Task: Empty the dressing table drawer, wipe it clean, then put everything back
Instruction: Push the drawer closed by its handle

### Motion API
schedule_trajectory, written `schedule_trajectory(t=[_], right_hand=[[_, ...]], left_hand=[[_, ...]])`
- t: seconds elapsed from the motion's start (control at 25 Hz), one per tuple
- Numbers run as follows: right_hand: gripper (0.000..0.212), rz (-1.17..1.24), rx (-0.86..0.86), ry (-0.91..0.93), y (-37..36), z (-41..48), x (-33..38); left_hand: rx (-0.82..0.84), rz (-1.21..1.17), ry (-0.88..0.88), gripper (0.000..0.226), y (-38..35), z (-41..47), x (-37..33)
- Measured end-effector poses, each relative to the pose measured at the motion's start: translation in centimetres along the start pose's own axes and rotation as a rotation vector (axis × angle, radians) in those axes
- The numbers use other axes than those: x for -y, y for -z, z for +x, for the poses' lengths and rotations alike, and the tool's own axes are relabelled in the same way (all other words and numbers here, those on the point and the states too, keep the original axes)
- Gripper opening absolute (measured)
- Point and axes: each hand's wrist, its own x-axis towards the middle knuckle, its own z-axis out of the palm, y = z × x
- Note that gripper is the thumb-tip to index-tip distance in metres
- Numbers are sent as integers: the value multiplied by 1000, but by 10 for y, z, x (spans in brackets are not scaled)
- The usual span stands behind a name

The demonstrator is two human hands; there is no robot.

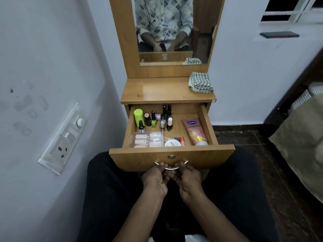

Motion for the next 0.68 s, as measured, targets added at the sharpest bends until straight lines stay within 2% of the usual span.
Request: schedule_trajectory(t=[0.2,0.44,0.68], right_hand=[[23,-36,27,-6,-37,49,21],[15,-108,54,15,-80,103,59],[22,-109,79,19,-103,135,80]], left_hand=[[-5,26,-27,9,-43,28,-36],[21,59,-68,21,-93,57,-78],[38,91,-79,23,-122,79,-102]])
